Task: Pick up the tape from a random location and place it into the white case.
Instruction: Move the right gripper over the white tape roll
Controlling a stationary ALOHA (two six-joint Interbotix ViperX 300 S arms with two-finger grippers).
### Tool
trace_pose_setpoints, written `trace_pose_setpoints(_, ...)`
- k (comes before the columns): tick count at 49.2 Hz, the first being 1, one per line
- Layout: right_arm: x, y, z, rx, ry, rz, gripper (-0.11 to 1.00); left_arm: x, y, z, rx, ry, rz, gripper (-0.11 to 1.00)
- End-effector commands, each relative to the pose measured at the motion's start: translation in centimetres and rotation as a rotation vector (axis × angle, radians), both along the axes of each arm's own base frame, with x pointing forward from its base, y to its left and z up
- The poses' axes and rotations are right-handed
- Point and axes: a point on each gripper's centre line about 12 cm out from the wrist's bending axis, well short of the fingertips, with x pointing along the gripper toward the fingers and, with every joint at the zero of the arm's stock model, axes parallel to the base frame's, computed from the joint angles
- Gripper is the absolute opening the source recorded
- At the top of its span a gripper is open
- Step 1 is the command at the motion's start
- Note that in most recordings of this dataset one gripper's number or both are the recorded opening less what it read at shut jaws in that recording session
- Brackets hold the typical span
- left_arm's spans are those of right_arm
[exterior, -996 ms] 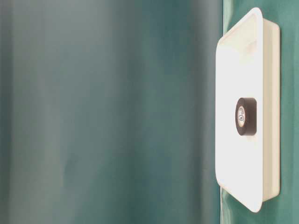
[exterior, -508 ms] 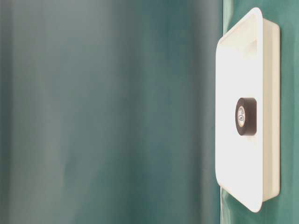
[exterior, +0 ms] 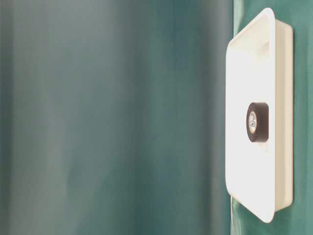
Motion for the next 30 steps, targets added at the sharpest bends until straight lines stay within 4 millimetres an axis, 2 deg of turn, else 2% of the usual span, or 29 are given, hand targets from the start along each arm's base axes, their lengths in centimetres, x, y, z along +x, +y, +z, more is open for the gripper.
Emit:
trace_pose_setpoints(1, 1.1, 0.5, 1.2, 0.006, -0.022, 0.011, 0.89, 0.2, 0.1, 0.6, -0.003, -0.023, 0.004, 0.98)
trace_pose_setpoints(16, 5.7, 1.8, 1.4, 0.004, -0.004, 0.03, 0.89, 0.2, 0.1, 0.8, -0.002, -0.037, 0.004, 0.98)
trace_pose_setpoints(30, 12.3, 4.3, 1.5, -0.01, 0.031, 0.068, 0.89, 0.3, 0.1, 0.8, -0.002, -0.043, 0.004, 0.98)
